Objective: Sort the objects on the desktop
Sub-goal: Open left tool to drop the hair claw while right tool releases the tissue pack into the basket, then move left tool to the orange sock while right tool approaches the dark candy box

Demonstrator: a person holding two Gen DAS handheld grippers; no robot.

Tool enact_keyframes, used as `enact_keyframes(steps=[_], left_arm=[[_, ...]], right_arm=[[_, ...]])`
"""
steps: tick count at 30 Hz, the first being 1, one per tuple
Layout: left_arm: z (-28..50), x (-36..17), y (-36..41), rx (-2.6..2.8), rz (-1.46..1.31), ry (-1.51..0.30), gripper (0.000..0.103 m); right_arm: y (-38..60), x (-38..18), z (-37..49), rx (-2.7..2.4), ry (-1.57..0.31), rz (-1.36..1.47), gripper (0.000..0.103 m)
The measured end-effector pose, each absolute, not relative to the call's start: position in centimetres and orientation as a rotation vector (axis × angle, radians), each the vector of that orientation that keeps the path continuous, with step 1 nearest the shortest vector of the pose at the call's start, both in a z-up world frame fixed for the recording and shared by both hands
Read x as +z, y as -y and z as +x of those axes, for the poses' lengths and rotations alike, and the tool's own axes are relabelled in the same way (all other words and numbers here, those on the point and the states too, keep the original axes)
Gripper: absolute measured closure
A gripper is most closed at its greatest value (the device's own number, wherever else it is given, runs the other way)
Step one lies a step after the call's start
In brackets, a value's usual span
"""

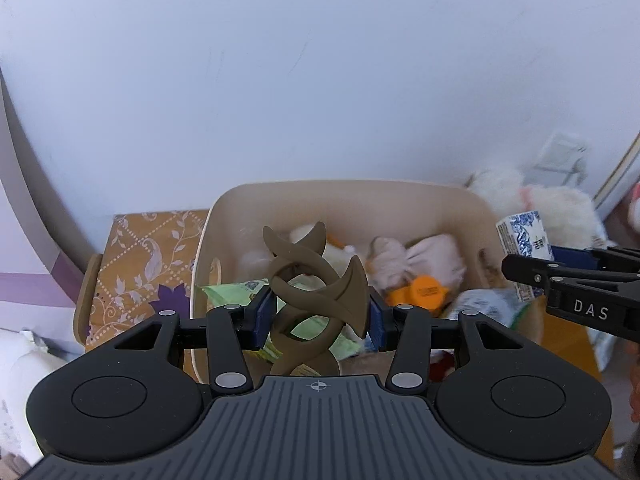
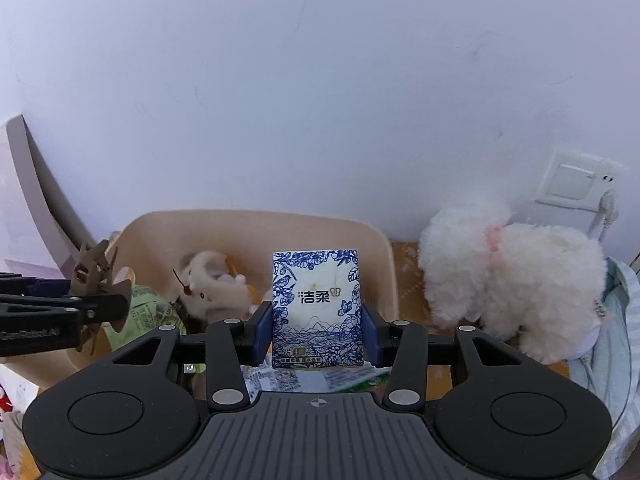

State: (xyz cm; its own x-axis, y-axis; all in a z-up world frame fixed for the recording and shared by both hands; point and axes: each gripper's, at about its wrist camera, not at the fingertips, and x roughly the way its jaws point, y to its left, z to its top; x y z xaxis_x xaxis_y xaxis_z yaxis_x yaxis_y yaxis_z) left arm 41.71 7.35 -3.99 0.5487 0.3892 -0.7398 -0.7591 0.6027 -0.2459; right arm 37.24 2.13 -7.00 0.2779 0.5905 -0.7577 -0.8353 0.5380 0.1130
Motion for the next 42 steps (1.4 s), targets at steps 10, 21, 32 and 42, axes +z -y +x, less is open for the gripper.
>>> enact_keyframes(steps=[10, 21, 32, 42], left_arm=[[42.7, -7.1, -8.6, 0.771, -0.638, -0.770, 0.055], [41.7, -6.4, -7.1, 0.784, -0.631, -0.741, 0.029], [38.7, -4.5, -3.0, 0.775, -0.624, -0.688, 0.027], [35.1, -4.4, 2.3, 0.742, -0.625, -0.689, 0.027]], right_arm=[[-3.9, -9.7, 36.4, 1.002, -0.870, -0.411, 0.044], [-1.2, -7.9, 34.2, 1.065, -0.783, -0.394, 0.006], [5.0, -6.9, 32.4, 1.082, -0.768, -0.324, 0.000], [11.6, -9.6, 30.3, 1.120, -0.886, -0.320, 0.000]])
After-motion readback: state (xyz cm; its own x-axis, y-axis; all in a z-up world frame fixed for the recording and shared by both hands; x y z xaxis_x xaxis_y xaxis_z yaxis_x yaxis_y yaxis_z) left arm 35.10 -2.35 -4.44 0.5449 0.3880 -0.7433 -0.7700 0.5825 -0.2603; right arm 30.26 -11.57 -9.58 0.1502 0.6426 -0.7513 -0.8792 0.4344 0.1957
